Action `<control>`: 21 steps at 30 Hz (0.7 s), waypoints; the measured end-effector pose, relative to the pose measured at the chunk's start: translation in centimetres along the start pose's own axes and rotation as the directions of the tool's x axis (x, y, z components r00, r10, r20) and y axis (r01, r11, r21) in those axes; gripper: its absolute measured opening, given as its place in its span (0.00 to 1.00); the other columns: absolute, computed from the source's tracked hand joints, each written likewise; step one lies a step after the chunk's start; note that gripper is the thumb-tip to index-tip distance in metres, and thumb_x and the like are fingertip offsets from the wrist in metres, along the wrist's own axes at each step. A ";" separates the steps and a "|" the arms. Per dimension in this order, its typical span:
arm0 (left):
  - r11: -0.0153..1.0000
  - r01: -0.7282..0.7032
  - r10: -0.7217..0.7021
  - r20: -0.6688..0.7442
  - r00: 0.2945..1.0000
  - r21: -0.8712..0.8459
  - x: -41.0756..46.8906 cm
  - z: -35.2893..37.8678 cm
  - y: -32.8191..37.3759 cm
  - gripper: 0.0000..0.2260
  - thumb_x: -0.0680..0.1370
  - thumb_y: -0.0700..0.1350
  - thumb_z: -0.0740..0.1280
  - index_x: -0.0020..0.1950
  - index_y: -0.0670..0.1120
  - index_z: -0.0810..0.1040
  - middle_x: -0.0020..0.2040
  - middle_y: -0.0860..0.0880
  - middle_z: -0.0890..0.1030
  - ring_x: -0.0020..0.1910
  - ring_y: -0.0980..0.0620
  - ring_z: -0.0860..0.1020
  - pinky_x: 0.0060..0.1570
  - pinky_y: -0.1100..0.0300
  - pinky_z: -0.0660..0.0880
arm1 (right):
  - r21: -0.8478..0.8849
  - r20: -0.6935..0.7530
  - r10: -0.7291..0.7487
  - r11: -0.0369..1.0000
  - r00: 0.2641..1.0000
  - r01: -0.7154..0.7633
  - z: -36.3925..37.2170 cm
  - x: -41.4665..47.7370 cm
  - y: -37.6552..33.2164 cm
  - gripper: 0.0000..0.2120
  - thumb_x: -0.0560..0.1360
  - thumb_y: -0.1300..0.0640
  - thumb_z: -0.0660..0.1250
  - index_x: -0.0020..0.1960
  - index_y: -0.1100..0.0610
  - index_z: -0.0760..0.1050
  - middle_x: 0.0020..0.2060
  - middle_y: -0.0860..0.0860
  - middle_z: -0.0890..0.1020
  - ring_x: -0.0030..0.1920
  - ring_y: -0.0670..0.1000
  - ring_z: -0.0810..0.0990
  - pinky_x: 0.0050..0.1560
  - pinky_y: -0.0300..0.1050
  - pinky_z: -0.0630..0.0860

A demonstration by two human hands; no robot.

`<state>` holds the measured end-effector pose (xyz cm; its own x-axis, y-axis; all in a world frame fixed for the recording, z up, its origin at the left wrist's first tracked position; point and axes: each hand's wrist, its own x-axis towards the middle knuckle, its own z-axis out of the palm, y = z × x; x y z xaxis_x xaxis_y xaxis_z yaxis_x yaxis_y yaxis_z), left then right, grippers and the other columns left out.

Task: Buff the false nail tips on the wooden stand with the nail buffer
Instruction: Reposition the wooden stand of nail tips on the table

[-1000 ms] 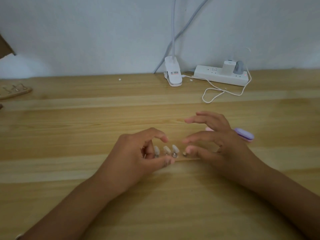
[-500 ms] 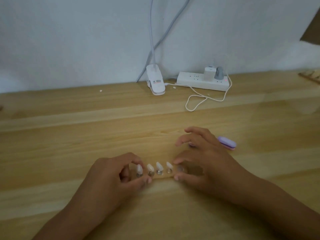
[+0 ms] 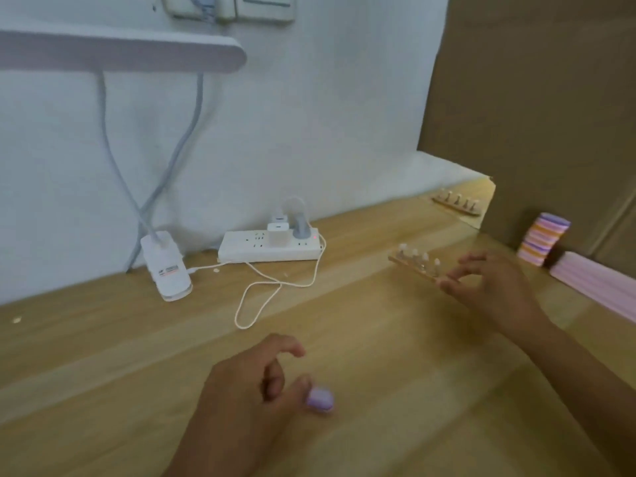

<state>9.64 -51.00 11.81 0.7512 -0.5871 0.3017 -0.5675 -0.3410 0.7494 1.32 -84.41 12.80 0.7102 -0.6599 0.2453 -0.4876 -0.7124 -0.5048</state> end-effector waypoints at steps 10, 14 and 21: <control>0.920 -0.241 0.158 0.272 0.949 0.308 12.9 18.9 6.8 0.08 0.79 0.49 0.59 0.54 0.49 0.74 0.51 0.47 0.79 0.50 0.43 0.78 0.47 0.53 0.73 | -0.023 -0.145 0.282 0.957 0.948 -0.288 3.1 8.8 6.8 0.16 0.74 0.42 0.71 0.40 0.55 0.78 0.45 0.53 0.81 0.51 0.54 0.78 0.55 0.54 0.73; 0.830 -0.280 0.133 0.318 0.939 0.482 14.4 19.9 8.3 0.12 0.63 0.54 0.76 0.36 0.49 0.78 0.30 0.51 0.78 0.25 0.53 0.78 0.22 0.63 0.70 | 0.015 -0.243 0.243 0.969 0.939 -0.247 3.7 9.3 6.5 0.14 0.74 0.43 0.70 0.49 0.52 0.72 0.45 0.45 0.75 0.48 0.48 0.74 0.52 0.51 0.72; 0.820 -0.203 0.142 0.153 0.978 0.535 15.4 21.1 7.2 0.11 0.66 0.53 0.73 0.43 0.49 0.78 0.41 0.48 0.78 0.43 0.47 0.78 0.37 0.54 0.75 | -0.177 -0.146 0.010 0.984 0.989 -0.036 5.1 9.9 7.7 0.06 0.76 0.56 0.66 0.42 0.54 0.71 0.45 0.51 0.73 0.46 0.52 0.72 0.45 0.47 0.68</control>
<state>10.00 -77.98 9.37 0.6022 -0.7352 0.3111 -0.7983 -0.5531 0.2383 7.19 -95.24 7.10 0.6232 -0.6951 0.3584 -0.5952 -0.7188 -0.3592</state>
